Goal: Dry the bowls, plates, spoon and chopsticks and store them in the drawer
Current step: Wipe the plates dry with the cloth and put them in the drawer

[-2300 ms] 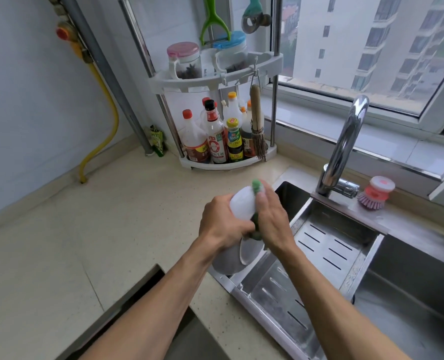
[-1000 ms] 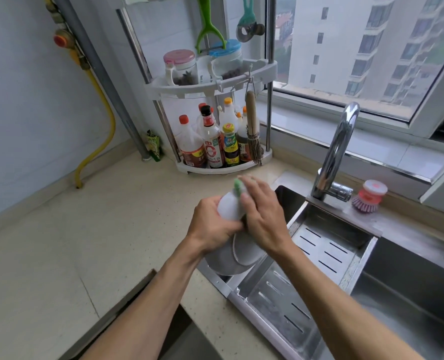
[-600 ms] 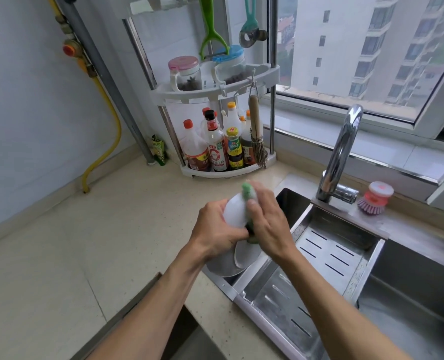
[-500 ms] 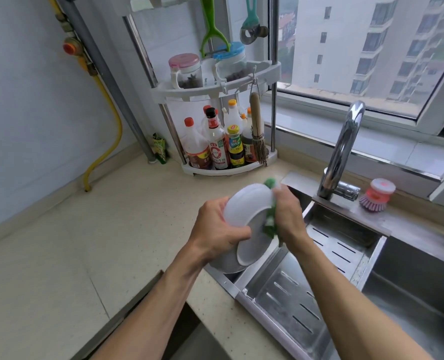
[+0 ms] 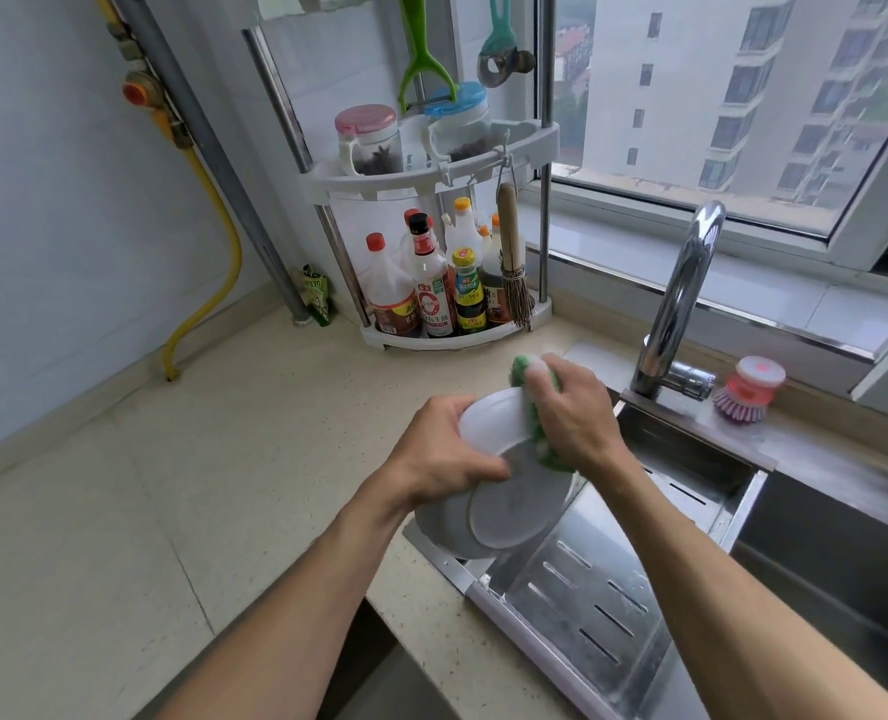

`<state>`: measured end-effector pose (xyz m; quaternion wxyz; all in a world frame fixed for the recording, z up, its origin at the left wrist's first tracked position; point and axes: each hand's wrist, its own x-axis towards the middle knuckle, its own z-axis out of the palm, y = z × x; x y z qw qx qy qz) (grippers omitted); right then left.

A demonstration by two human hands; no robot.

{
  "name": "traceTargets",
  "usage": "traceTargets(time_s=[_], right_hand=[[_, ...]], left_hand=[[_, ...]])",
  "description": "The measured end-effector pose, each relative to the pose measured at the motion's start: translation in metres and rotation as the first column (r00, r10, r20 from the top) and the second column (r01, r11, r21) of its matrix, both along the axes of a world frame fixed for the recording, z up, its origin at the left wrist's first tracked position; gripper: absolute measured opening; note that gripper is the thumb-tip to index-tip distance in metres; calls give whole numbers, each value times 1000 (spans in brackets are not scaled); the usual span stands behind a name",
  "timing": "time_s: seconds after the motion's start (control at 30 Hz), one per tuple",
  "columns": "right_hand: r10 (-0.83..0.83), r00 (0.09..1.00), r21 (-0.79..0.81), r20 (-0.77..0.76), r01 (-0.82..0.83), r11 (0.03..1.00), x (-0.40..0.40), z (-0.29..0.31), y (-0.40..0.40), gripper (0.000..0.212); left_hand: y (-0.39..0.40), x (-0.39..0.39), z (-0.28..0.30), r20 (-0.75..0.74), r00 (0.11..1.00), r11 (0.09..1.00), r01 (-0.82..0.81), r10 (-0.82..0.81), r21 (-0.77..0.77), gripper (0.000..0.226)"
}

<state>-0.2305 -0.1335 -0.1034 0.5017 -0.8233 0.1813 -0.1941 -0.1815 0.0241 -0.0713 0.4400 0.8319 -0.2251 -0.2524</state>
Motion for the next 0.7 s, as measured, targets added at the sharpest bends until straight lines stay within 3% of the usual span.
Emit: traceTargets(time_s=[0.13,0.17,0.27,0.3,0.43,0.47,0.57,0.6,0.7], right_hand=[[141,982,-214,127,-112,971,-13,-16,31,48],[141,979,-191,149,-112,975,-14,-21,28,45],[7,997,73,80,-13,997,-6,-23,13,37],[-6,996,77,90,-1,997,-4,-22,16,38],[119,970,-168,211,-83,982,-5,-27,45,44],[122,973,-124,196,-99,987,-7,-33,39,43],[20,1000,255,13,-22,967,0,-37,10,39],[12,1000,243,-5,-11,970,0,-35,10,41],[48,990,-34,131,-44,998,-9,-31,38,50]], left_hand=[[-3,0,-11,36,994,992,-101,104,-69,47],[-3,-2,-12,52,993,993,-101,104,-62,48],[-4,-9,-15,103,985,989,-136,140,-49,45],[-4,-9,-17,101,980,984,-166,171,-64,43],[-4,-6,-19,100,973,977,-199,207,-79,32],[-2,-7,-18,104,976,981,-182,189,-74,37],[0,-13,-13,119,979,985,-157,165,-77,47],[-1,-13,-12,113,979,983,-164,172,-78,46],[-1,-7,-15,91,981,983,-165,172,-84,46]])
